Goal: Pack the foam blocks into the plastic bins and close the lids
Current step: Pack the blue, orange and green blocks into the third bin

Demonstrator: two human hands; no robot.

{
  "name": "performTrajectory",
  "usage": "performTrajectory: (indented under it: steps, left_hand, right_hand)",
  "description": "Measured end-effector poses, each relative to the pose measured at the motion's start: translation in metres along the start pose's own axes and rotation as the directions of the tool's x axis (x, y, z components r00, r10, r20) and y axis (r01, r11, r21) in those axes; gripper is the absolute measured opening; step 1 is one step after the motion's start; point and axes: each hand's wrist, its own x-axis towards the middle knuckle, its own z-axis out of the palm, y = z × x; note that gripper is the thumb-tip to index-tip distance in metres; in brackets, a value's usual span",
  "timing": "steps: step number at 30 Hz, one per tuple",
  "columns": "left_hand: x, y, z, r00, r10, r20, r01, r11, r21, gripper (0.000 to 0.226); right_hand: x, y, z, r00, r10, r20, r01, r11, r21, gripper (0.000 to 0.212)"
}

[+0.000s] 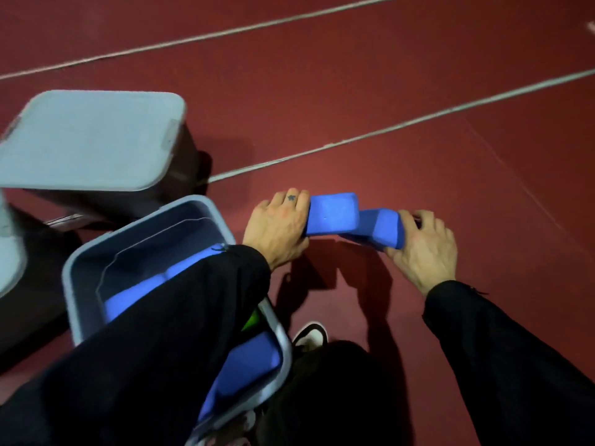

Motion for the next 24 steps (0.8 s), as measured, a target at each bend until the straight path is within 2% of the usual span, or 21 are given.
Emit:
performTrajectory:
  steps: [6,11,18,24]
  left_hand:
    - [-0.107,-0.083,-0.065,0.980,-0.196,-0.046,0.197,0.980,0.023,0.058]
    - [-0.201,-0.154,-0.093,0.919,-0.395,-0.010,0.395,0.918,0.026,0.059]
    - [-0.271,-0.225,-0.059,0.793,-0.607,0.056,0.610,0.790,-0.068,0.061]
    - [-0.271,-0.269,-0.005,0.752,-0.620,0.224,0.651,0.751,-0.109,0.060]
  right_hand:
    - [-0.025,-0.097,-0.070,0.982,-0.182,-0.059,0.186,0.981,0.064,0.077]
    - [-0.044,-0.187,-0.111,0.947,-0.306,-0.100,0.320,0.933,0.168,0.083]
    - [-0.052,-0.305,-0.109,0.933,-0.354,-0.068,0.349,0.843,0.409,0.084]
    - [-0.016,-0.375,-0.079,0.854,-0.517,0.055,0.483,0.828,0.285,0.085]
